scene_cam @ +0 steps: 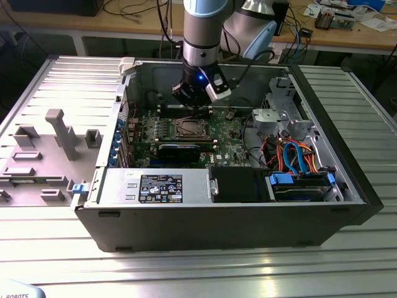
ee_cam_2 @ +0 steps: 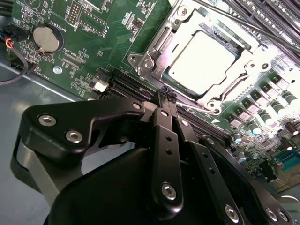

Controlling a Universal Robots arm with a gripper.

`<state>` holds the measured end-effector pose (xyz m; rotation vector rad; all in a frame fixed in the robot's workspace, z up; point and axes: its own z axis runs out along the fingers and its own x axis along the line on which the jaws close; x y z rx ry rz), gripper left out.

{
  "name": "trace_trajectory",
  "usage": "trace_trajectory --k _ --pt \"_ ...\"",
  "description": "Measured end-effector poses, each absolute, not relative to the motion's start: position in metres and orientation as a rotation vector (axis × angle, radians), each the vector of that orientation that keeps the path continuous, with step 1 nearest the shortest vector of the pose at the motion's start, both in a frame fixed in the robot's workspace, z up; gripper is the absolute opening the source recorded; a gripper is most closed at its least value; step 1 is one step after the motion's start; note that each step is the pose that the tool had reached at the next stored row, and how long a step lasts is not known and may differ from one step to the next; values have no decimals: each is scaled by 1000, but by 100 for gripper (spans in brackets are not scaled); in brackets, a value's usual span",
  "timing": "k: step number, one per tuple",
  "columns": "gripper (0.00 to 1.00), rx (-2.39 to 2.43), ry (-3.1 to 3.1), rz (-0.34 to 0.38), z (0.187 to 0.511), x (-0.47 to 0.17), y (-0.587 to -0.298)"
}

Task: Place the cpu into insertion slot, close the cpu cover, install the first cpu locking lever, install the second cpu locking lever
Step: 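Install the first cpu locking lever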

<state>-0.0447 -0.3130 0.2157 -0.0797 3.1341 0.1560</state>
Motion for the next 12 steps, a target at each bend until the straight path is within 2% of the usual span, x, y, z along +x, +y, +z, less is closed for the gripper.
trace_trajectory --k 12 --pt "11 -80 3135 143 209 -43 -313"
